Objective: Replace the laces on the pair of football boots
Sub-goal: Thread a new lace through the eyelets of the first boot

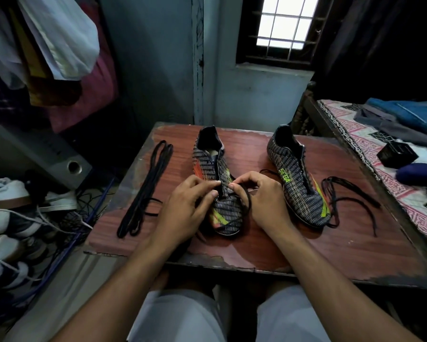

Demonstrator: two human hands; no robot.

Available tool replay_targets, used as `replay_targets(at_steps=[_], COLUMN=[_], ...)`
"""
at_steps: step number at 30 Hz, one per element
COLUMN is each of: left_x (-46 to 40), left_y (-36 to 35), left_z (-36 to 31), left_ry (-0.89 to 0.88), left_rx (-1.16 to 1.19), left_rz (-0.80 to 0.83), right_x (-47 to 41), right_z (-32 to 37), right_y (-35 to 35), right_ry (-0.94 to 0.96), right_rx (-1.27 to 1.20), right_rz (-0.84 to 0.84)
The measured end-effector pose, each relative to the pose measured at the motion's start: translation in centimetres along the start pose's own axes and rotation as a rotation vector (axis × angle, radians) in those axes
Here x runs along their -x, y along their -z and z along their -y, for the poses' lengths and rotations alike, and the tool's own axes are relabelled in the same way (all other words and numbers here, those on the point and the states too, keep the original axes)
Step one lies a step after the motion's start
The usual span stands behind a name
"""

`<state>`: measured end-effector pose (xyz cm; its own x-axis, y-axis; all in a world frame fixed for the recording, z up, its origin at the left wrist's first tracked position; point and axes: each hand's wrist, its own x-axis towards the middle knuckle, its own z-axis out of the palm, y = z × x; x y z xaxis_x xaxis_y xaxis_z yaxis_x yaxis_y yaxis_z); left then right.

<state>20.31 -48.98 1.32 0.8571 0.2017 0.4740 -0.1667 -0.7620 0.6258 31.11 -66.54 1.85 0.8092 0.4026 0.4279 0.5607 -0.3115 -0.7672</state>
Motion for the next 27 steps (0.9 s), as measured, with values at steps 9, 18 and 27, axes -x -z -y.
replay_targets(at_steps=[9, 18, 27], left_x=[-0.7, -1.0, -0.9], left_y=[-0.6, -1.1, -1.3], left_z=[-1.6, -1.9, -2.6], left_ry=[0.194, 0.279, 0.269], left_rx=[-0.003, 0.103, -0.034], left_rz=[-0.029, 0.014, 0.109], right_x=[-0.5, -0.8, 0.5], right_z=[0.5, 1.5, 0.4], right_y=[0.2, 0.5, -0.3], right_ry=[-0.028, -0.077, -0.149], right_rx=[0.042, 0.225, 0.037], right_rz=[0.068, 0.145, 0.089])
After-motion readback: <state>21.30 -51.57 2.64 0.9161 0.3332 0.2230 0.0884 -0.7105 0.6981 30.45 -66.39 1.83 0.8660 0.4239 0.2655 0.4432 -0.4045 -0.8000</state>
